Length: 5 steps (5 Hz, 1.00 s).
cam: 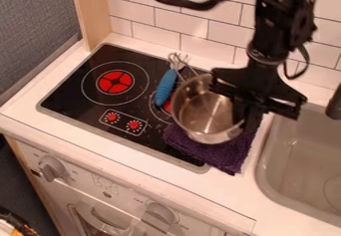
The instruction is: Move silver pot to the lower side of right burner
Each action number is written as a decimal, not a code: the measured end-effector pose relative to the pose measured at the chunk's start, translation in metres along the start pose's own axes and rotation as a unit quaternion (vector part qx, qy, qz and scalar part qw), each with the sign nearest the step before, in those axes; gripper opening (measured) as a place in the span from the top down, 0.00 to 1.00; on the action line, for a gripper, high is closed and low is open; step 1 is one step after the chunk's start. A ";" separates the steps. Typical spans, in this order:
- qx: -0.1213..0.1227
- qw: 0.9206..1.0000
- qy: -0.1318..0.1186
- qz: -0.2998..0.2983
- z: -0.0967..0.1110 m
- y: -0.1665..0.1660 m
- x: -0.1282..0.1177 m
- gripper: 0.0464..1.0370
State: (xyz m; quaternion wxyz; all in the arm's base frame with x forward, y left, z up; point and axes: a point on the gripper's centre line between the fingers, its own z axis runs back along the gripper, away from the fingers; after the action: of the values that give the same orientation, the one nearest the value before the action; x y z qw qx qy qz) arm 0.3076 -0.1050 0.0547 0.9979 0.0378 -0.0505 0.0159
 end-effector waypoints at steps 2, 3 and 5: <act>0.019 0.999 0.033 0.000 -0.024 0.002 0.005 0.93; 0.008 0.999 0.041 0.008 -0.026 0.009 0.006 0.75; -0.023 1.000 -0.003 -0.011 0.012 0.008 0.010 0.16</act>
State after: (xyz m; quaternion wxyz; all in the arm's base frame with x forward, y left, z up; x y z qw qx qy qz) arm 0.3162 -0.0979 0.0680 0.9984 0.0158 -0.0533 0.0041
